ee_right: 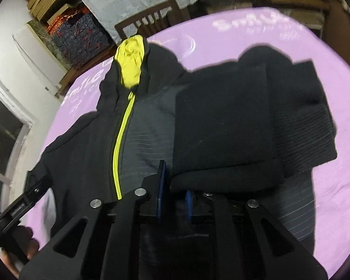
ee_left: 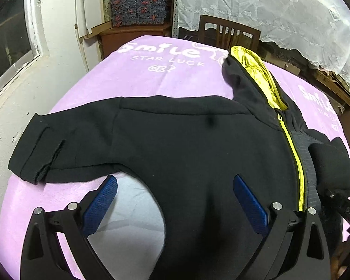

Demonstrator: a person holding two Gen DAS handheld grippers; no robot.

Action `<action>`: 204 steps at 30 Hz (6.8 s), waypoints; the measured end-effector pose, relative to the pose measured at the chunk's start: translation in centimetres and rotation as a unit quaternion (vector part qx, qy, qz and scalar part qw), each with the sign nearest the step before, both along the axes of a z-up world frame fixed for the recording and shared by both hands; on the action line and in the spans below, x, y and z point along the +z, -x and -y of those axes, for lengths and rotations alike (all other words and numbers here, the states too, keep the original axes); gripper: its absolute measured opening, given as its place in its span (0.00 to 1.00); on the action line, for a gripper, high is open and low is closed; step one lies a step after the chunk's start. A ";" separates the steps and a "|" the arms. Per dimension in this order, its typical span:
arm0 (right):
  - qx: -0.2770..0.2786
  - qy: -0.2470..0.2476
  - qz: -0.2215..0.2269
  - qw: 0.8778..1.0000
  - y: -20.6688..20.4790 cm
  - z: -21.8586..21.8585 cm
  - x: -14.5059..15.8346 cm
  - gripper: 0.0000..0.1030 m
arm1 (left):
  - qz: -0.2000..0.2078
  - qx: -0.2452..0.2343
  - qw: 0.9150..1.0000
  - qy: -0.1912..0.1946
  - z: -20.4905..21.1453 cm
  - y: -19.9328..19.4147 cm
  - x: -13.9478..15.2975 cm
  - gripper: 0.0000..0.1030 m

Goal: Fold large clothes

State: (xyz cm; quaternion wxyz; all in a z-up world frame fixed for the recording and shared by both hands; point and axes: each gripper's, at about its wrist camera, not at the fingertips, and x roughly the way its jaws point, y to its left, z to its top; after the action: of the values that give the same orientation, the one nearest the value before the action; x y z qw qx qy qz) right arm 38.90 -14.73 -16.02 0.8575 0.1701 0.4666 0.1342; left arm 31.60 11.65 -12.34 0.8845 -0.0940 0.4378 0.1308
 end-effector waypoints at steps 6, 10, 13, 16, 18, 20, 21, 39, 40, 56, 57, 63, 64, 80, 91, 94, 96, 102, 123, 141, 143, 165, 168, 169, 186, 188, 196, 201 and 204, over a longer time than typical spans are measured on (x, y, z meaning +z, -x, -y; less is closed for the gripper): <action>0.017 -0.064 0.011 0.998 3.2 4.4 2.5 0.47 | -0.004 -0.008 1.000 -0.025 1.0 -0.1 -0.4 0.97; -0.032 -0.089 0.020 0.995 3.3 7.4 2.9 0.47 | -0.004 -0.012 0.999 -0.038 1.8 -0.1 -0.6 0.97; -0.067 -0.119 0.002 0.991 2.1 8.6 2.1 0.47 | -0.009 -0.016 0.999 -0.044 2.1 -0.2 -0.8 0.97; -0.111 -0.130 -0.013 0.985 1.4 9.1 1.2 0.23 | -0.011 -0.018 0.999 -0.037 2.0 -0.4 -0.9 0.97; -0.110 -0.083 0.016 0.990 1.1 7.7 2.1 0.15 | -0.009 -0.017 0.999 -0.027 1.7 -0.4 -0.7 0.97; -0.042 -0.005 0.078 0.996 1.5 3.2 4.4 0.10 | -0.004 -0.012 1.000 -0.024 1.2 -0.3 -0.4 0.97; 0.021 0.028 0.101 0.994 2.1 0.2 5.3 0.12 | -0.001 -0.008 1.000 -0.024 1.0 -0.2 -0.2 0.97; 0.014 -0.035 0.132 0.991 6.0 10.1 6.4 0.62 | 0.018 -0.105 0.988 0.114 4.3 0.1 0.6 0.97; 0.007 -0.039 0.133 0.990 5.8 10.7 6.3 0.62 | 0.021 -0.116 0.988 0.097 5.4 0.1 0.9 0.97; -0.049 -0.083 0.118 0.988 4.0 13.4 3.4 0.47 | 0.007 -0.197 0.979 -0.057 15.7 -5.7 0.5 0.37; -0.048 -0.085 0.115 0.989 3.9 13.4 3.2 0.45 | 0.011 -0.191 0.980 -0.049 15.0 -5.4 0.7 0.28; -0.030 -0.085 0.082 0.993 3.1 12.3 1.8 0.44 | 0.034 -0.147 0.988 0.003 9.9 -3.4 1.3 0.31; -0.025 -0.079 0.068 0.994 2.9 11.8 1.3 0.44 | 0.026 -0.138 0.990 0.012 8.9 -3.4 0.8 0.34; -0.024 -0.121 0.052 0.991 3.0 12.4 0.7 0.44 | 0.021 -0.144 0.982 0.116 7.3 -3.9 -0.3 0.00; -0.026 -0.100 0.092 0.990 4.0 11.7 2.6 0.41 | 0.031 -0.107 0.986 0.128 2.3 -1.9 -0.1 0.00; -0.029 -0.116 0.082 0.990 3.9 11.9 2.3 0.41 | 0.023 -0.140 0.976 0.167 3.1 -2.0 -0.5 0.19; -0.031 -0.113 0.075 0.990 3.7 11.9 2.0 0.41 | 0.022 -0.141 0.973 0.183 3.6 -2.3 -0.7 0.63; -0.029 -0.119 0.071 0.990 3.5 12.1 1.8 0.41 | -0.003 -0.124 0.969 0.214 3.8 -4.5 -2.7 0.42; -0.013 -0.006 0.069 0.997 -0.8 6.8 3.1 0.37 | 0.017 -0.075 0.987 0.141 -1.0 -2.1 -2.1 0.08; -0.022 0.028 0.031 0.999 -7.2 5.1 2.3 0.06 | 0.017 -0.182 0.970 0.159 6.1 -6.4 -1.2 0.14; -0.016 0.044 0.016 0.999 -8.1 4.3 1.0 0.05 | 0.012 -0.183 0.969 0.164 6.0 -6.5 -2.2 0.11; 0.077 0.007 0.006 0.997 -3.3 0.6 -0.9 0.07 | 0.016 -0.146 0.983 0.108 4.5 -4.2 -2.1 0.40; 0.065 -0.019 -0.001 0.998 -3.2 1.6 -0.5 0.08 | 0.013 -0.147 0.984 0.104 4.5 -4.2 -2.1 0.41; 0.066 -0.022 0.008 0.998 -2.9 1.5 -0.1 0.12 | 0.013 -0.144 0.983 0.116 4.1 -4.3 -2.1 0.41; 0.083 -0.006 0.069 0.994 0.1 0.5 3.3 0.42 | 0.053 -0.050 0.986 0.147 -2.3 -1.1 0.5 0.46; 0.060 -0.019 0.075 0.995 1.2 2.0 4.0 0.48 | 0.070 -0.013 0.987 0.141 -4.5 1.0 1.2 0.52; 0.035 -0.066 0.060 0.995 4.0 5.4 2.9 0.49 | 0.057 0.086 0.986 0.127 -13.5 9.1 -0.2 0.54; 0.035 -0.104 0.035 0.993 3.6 6.0 1.9 0.50 | 0.018 0.089 0.992 0.085 -15.8 10.0 -0.9 0.54; 0.028 -0.103 0.029 0.994 3.4 6.3 1.5 0.51 | -0.008 0.085 0.996 0.041 -16.1 8.5 -1.6 0.54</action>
State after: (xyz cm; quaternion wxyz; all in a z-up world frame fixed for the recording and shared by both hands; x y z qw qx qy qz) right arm 35.50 -21.05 -14.55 0.8445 0.2405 0.4299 0.2101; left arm 23.07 27.76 -13.94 0.8622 -0.1659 0.4401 0.1882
